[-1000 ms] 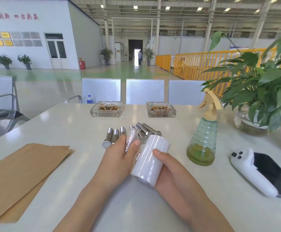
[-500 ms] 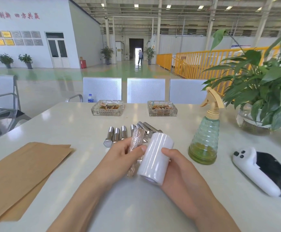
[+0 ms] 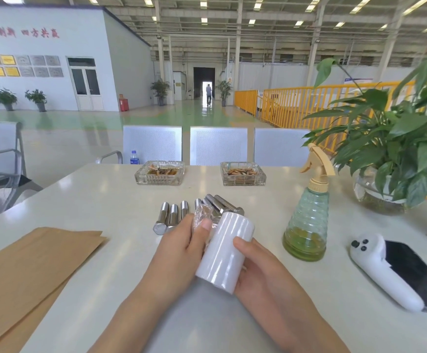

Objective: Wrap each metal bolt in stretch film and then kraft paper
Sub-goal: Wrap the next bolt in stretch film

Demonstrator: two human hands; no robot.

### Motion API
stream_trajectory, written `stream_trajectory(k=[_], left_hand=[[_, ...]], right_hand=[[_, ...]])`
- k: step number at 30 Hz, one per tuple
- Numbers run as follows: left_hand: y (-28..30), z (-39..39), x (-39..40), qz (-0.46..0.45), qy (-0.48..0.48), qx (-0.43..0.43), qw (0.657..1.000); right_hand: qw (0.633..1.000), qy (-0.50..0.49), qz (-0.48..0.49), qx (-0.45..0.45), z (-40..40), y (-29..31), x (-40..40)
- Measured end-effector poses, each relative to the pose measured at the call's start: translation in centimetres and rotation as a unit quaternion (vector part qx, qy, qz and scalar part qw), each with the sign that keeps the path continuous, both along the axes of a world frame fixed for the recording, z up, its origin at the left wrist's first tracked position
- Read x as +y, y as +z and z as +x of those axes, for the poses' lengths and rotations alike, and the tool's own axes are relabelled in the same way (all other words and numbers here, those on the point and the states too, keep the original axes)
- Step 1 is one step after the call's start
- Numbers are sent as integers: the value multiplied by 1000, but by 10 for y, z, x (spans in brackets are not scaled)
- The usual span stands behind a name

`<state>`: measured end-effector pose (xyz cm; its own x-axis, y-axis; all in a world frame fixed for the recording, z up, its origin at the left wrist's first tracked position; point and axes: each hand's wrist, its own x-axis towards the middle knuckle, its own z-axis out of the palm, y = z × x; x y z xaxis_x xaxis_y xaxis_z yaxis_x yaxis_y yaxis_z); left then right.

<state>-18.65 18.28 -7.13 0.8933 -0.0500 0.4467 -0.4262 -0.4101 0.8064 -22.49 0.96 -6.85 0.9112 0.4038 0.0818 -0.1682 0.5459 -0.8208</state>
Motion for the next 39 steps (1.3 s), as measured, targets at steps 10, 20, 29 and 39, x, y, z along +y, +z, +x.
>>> stream_trajectory(k=[10, 20, 29, 39], left_hand=[[10, -3, 10, -96, -146, 109, 979], [6, -7, -4, -51, -92, 42, 994], [5, -8, -11, 97, 61, -102, 988], [18, -18, -23, 78, 190, -92, 974]], right_hand=[[997, -55, 17, 49, 1, 2, -9], [998, -33, -38, -24, -7, 5, 0], [958, -186, -171, -138, -4, -2, 6], [937, -246, -187, -164, -5, -6, 18]])
